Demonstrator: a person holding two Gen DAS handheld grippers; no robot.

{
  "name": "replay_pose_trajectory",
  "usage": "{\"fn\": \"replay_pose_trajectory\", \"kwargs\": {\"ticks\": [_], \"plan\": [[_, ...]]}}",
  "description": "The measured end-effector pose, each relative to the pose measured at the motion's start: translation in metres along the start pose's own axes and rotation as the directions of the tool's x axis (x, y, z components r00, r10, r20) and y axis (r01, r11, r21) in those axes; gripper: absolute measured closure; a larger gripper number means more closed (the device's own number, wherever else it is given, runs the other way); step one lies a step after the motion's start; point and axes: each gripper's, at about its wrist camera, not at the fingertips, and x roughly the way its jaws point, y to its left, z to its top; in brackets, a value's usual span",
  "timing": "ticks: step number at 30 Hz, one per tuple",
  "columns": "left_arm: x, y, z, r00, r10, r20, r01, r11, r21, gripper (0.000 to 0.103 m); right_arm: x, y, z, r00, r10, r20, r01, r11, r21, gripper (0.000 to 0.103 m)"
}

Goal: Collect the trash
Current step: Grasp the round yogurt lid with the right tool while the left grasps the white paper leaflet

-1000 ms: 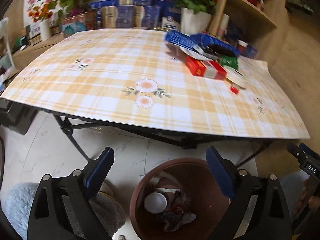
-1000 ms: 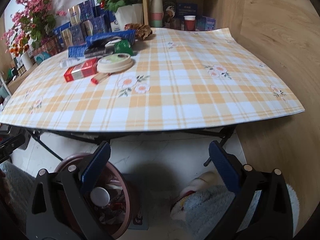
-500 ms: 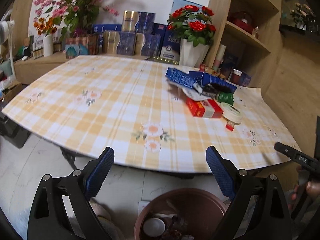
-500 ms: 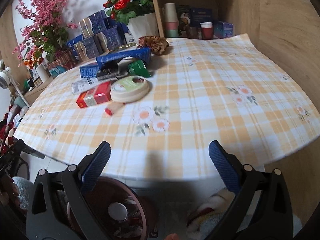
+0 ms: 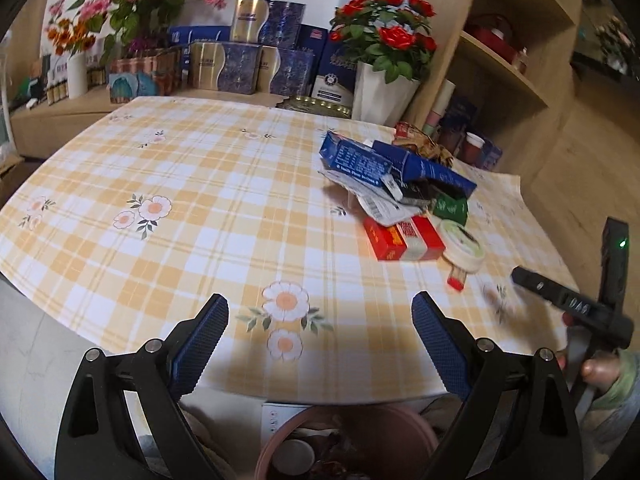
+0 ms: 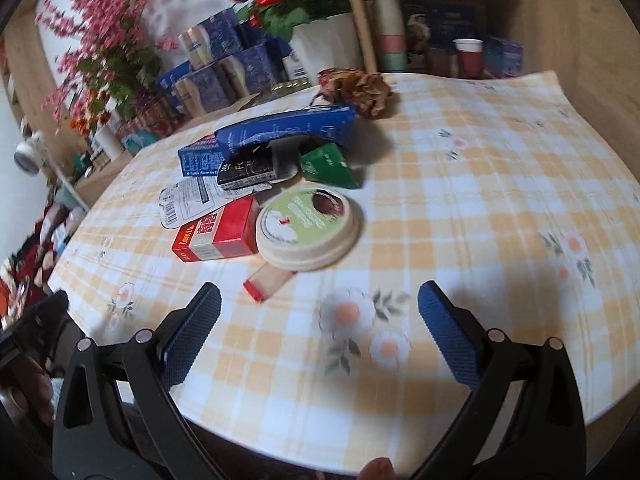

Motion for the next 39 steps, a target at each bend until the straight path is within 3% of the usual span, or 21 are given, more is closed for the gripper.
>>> {"fn": "replay_pose_trajectory", "kwargs": {"ticks": [4, 21, 23, 24, 28, 34, 39], "plan": [[0.006, 0.002, 0.009, 1.0, 0.003, -0.011, -0.003, 1.0, -0.021, 0.013, 0.022, -0.002, 0.013, 0.998, -0.05, -0.033, 0.05, 0.999, -0.017, 0.006], [0.025, 0.017, 0.007, 0.997, 0.016, -0.08, -0.024, 0.996, -0.091, 0.017, 0.083, 0.016, 0.038, 0.996, -0.053, -0.074, 0.044, 0.993, -0.113, 0.007], [0.027, 0.018, 0.008, 0.996, 0.013, -0.083, -0.022, 0.995, -0.1, 0.017, 0.087, 0.017, 0.038, 0.994, -0.05, -0.094, 0.039, 0.992, -0.118, 0.017], [0.029, 0.018, 0.008, 0.996, 0.008, -0.084, -0.017, 0.994, -0.106, 0.017, 0.089, 0.017, 0.038, 0.994, -0.044, -0.101, 0.032, 0.993, -0.118, 0.017], [0.036, 0.017, 0.008, 0.995, -0.016, -0.098, 0.002, 0.99, -0.138, 0.018, 0.085, 0.02, 0.033, 0.996, -0.028, -0.081, 0.018, 0.992, -0.129, 0.019], [0.049, 0.022, 0.008, 0.991, -0.052, -0.125, 0.023, 0.974, -0.226, 0.021, 0.066, 0.021, 0.028, 0.998, -0.044, 0.037, 0.049, 0.99, -0.13, 0.019], [0.062, 0.027, 0.019, 0.983, -0.125, -0.133, 0.074, 0.94, -0.332, 0.039, 0.061, 0.0, 0.03, 0.996, -0.066, 0.062, 0.067, 0.998, -0.008, 0.019]]}}
